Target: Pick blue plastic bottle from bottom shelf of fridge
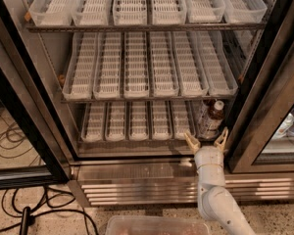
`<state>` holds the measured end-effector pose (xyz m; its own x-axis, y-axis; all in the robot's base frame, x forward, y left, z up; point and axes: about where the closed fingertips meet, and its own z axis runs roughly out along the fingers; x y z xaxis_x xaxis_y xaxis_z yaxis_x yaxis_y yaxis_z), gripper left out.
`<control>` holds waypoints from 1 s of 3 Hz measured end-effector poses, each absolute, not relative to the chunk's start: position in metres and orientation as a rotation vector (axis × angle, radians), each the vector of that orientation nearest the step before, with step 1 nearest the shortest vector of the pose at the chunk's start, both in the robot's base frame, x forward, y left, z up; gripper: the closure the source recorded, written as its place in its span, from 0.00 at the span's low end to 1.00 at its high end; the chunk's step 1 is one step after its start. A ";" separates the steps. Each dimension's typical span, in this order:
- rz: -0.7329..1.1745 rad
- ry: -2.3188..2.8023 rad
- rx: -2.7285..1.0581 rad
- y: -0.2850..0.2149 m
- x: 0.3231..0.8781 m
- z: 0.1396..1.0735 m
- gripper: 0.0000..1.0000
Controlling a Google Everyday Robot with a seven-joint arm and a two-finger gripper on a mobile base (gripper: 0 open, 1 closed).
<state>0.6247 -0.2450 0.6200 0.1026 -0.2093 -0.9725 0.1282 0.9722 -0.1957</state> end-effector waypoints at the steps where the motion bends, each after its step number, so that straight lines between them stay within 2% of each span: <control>1: -0.245 1.449 -0.067 -0.244 0.629 0.621 0.21; 3: -0.242 1.445 -0.079 -0.236 0.641 0.627 0.25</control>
Offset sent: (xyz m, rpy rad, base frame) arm 0.0128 0.0046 0.0030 -0.0016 0.0019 0.0064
